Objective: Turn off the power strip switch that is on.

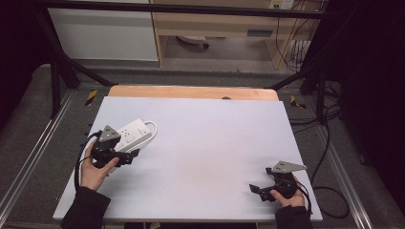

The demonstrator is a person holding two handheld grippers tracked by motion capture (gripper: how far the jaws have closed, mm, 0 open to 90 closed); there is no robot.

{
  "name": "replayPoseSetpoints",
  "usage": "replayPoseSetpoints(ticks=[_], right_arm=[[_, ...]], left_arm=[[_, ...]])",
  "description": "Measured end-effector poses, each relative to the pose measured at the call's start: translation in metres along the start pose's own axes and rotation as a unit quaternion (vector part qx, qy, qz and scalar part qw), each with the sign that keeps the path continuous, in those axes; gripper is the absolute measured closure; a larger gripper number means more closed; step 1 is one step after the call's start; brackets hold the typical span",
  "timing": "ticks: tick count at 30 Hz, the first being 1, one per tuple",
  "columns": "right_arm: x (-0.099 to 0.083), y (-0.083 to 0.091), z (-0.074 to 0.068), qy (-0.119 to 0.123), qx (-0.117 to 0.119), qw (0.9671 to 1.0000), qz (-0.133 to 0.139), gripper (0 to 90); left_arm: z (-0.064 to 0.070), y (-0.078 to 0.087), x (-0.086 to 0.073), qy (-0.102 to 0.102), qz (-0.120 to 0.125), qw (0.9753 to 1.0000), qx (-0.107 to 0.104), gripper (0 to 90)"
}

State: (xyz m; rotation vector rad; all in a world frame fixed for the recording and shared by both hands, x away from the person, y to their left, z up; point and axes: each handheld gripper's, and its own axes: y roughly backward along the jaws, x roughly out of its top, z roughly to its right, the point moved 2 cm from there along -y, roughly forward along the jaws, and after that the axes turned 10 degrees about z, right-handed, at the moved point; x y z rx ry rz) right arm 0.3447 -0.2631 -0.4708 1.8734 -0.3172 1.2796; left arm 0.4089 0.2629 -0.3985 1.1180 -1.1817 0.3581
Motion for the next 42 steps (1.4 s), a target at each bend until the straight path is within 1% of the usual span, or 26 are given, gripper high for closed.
replayPoseSetpoints(ticks=[7, 12, 13, 17, 22, 23, 25, 26, 29, 35, 38, 42], right_arm=[[0.000, 0.000, 0.000, -0.001, 0.000, 1.0000, 0.000, 0.9], [0.000, 0.000, 0.000, -0.001, 0.000, 1.0000, 0.000, 0.9], [0.000, 0.000, 0.000, -0.001, 0.000, 1.0000, 0.000, 0.8], [0.000, 0.000, 0.000, -0.001, 0.000, 1.0000, 0.000, 0.8], [0.000, 0.000, 0.000, -0.001, 0.000, 1.0000, 0.000, 0.8], [0.000, 0.000, 0.000, -0.001, 0.000, 1.0000, 0.000, 0.8], [0.000, 0.000, 0.000, -0.001, 0.000, 1.0000, 0.001, 0.9], [0.000, 0.000, 0.000, -0.001, 0.000, 1.0000, 0.001, 0.8], [0.000, 0.000, 0.000, -0.001, 0.000, 1.0000, 0.000, 0.9], [0.000, 0.000, 0.000, -0.001, 0.000, 1.0000, 0.001, 0.9], [0.000, 0.000, 0.000, -0.001, 0.000, 1.0000, 0.000, 0.9], [0.000, 0.000, 0.000, -0.001, -0.001, 1.0000, 0.000, 0.8]], left_arm=[[-0.002, -0.004, 0.002, 0.000, -0.006, 1.0000, 0.005, 15.8], [-0.005, -0.009, 0.002, 0.007, -0.005, 0.9999, 0.011, 19.1], [-0.005, -0.010, 0.002, 0.005, -0.007, 0.9999, 0.012, 19.7], [-0.006, -0.012, 0.002, 0.007, -0.008, 0.9998, 0.016, 22.5], [-0.007, -0.015, 0.001, 0.013, -0.008, 0.9998, 0.016, 28.3], [-0.008, -0.017, 0.001, 0.014, -0.010, 0.9996, 0.021, 29.0], [-0.009, -0.017, 0.001, 0.014, -0.011, 0.9996, 0.021, 30.6], [-0.010, -0.018, 0.001, 0.019, -0.010, 0.9995, 0.021, 31.5], [-0.011, -0.019, 0.001, 0.021, -0.010, 0.9995, 0.022, 34.2], [-0.015, -0.023, 0.000, 0.028, -0.013, 0.9990, 0.032, 38.7], [-0.015, -0.025, -0.001, 0.031, -0.012, 0.9988, 0.037, 42.8], [-0.015, -0.028, -0.001, 0.033, -0.009, 0.9987, 0.037, 46.3]])
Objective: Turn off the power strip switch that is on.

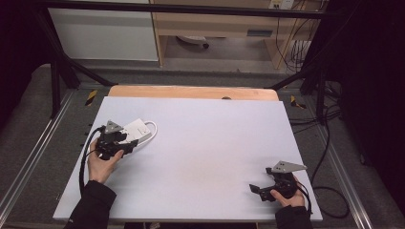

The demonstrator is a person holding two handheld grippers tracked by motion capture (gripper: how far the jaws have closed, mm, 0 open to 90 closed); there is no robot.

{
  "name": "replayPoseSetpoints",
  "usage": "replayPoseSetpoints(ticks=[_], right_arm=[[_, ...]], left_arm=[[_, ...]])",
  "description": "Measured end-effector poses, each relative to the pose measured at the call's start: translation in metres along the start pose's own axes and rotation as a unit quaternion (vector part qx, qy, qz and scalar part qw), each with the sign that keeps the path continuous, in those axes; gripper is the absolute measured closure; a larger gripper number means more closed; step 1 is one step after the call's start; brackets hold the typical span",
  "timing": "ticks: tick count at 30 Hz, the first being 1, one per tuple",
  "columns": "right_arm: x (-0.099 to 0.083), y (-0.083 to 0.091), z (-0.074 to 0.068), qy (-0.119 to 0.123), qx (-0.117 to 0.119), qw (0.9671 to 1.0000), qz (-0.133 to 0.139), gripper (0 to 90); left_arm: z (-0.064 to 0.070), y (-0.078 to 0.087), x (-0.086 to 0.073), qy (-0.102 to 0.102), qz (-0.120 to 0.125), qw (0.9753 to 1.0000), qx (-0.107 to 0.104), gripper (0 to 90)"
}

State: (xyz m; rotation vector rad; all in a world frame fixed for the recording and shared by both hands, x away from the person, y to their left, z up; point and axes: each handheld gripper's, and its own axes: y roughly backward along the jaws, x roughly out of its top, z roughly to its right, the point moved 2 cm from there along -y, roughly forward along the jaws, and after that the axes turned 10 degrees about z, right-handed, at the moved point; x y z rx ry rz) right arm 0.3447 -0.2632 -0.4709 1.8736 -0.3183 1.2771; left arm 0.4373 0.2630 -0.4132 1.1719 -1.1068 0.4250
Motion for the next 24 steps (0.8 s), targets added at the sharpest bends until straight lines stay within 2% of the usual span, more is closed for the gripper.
replayPoseSetpoints(ticks=[6, 13, 24], right_arm=[[0.000, 0.000, 0.000, 0.001, -0.001, 1.0000, 0.000, 0.9], [0.000, 0.000, 0.000, 0.001, 0.000, 1.0000, -0.001, 0.9], [0.000, 0.000, 0.000, 0.001, 0.000, 1.0000, -0.001, 0.9]], left_arm=[[0.002, -0.005, -0.001, -0.001, -0.003, 1.0000, 0.001, 51.9], [-0.003, -0.009, -0.003, 0.002, -0.008, 0.9999, 0.011, 63.8], [-0.009, -0.013, -0.004, 0.003, -0.007, 0.9997, 0.022, 76.8]])
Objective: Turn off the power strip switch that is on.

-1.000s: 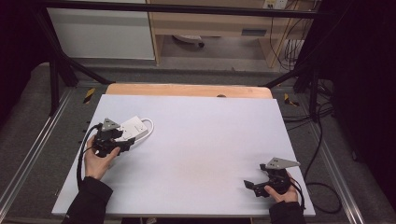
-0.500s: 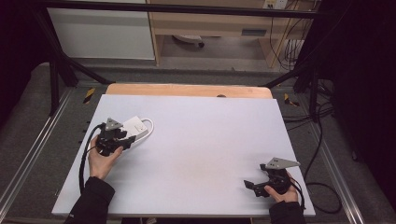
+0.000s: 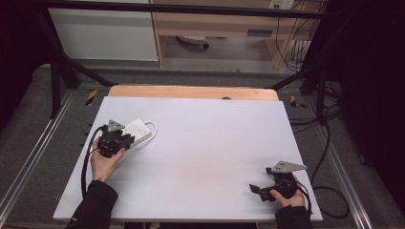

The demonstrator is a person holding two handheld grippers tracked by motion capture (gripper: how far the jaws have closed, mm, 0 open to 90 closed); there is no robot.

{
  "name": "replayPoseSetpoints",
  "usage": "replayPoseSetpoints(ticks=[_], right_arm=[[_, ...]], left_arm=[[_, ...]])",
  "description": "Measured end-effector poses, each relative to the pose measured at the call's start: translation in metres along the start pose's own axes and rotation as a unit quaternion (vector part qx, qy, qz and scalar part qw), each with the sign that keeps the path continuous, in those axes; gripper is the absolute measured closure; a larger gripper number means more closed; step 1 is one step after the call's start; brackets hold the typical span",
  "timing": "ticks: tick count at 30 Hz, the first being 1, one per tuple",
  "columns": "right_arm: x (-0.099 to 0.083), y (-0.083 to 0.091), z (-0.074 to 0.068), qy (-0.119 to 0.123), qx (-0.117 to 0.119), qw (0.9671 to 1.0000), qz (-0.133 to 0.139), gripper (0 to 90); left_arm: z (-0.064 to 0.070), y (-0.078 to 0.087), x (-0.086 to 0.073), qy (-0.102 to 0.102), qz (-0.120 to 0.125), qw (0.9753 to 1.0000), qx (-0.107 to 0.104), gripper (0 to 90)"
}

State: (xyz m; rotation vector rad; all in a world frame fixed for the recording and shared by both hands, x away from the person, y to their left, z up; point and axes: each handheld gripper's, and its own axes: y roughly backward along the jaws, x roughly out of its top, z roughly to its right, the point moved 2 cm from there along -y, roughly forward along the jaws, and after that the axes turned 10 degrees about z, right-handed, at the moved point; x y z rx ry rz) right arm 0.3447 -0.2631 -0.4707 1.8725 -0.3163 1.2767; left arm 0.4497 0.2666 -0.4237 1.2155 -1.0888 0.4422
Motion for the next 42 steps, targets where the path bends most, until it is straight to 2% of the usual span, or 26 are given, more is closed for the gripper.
replayPoseSetpoints(ticks=[12, 30, 36, 42], right_arm=[[0.000, 0.000, 0.000, 0.000, 0.000, 1.0000, 0.000, 0.9], [0.000, 0.000, 0.000, 0.000, 0.001, 1.0000, 0.000, 0.8], [0.000, 0.000, 0.000, 0.000, 0.001, 1.0000, 0.000, 0.9], [0.000, 0.000, 0.000, 0.001, 0.000, 1.0000, 0.000, 0.9]], left_arm=[[-0.005, -0.005, -0.003, 0.002, -0.001, 1.0000, 0.008, 83.4], [-0.012, -0.010, -0.009, 0.017, -0.005, 0.9998, 0.013, 89.7], [-0.014, -0.011, -0.011, 0.017, -0.007, 0.9997, 0.015, 89.8], [-0.013, -0.010, -0.011, 0.008, -0.006, 0.9998, 0.016, 89.9]])
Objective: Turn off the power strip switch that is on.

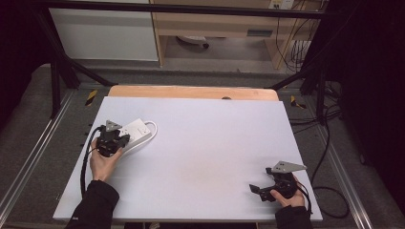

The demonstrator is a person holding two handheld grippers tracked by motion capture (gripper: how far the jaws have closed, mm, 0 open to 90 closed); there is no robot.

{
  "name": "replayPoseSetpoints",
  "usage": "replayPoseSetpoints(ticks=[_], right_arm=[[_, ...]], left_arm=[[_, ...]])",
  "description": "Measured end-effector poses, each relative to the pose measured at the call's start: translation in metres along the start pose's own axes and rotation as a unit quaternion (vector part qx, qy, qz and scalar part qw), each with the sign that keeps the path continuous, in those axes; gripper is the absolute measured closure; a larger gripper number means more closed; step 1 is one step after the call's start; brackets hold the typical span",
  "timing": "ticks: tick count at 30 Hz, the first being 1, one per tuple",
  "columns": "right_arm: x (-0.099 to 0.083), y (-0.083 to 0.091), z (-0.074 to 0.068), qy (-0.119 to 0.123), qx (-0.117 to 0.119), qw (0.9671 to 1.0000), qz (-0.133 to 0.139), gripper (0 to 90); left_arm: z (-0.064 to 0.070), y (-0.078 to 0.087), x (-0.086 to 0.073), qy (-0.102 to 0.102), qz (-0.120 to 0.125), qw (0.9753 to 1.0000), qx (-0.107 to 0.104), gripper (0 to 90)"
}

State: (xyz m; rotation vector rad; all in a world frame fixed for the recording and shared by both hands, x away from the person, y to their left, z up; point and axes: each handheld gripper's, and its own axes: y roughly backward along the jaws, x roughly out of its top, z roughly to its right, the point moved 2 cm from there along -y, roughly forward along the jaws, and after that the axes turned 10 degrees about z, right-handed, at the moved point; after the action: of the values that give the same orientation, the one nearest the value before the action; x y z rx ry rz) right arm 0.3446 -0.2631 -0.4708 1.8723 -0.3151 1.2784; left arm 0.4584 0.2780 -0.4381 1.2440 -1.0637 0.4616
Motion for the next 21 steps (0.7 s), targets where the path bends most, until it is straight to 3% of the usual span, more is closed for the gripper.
replayPoseSetpoints(ticks=[21], right_arm=[[0.0000, 0.0002, 0.0001, 0.000, 0.000, 1.0000, 0.001, 0.9]], left_arm=[[0.0011, 0.0003, -0.0017, -0.004, 0.005, 1.0000, -0.003, 90.0]])
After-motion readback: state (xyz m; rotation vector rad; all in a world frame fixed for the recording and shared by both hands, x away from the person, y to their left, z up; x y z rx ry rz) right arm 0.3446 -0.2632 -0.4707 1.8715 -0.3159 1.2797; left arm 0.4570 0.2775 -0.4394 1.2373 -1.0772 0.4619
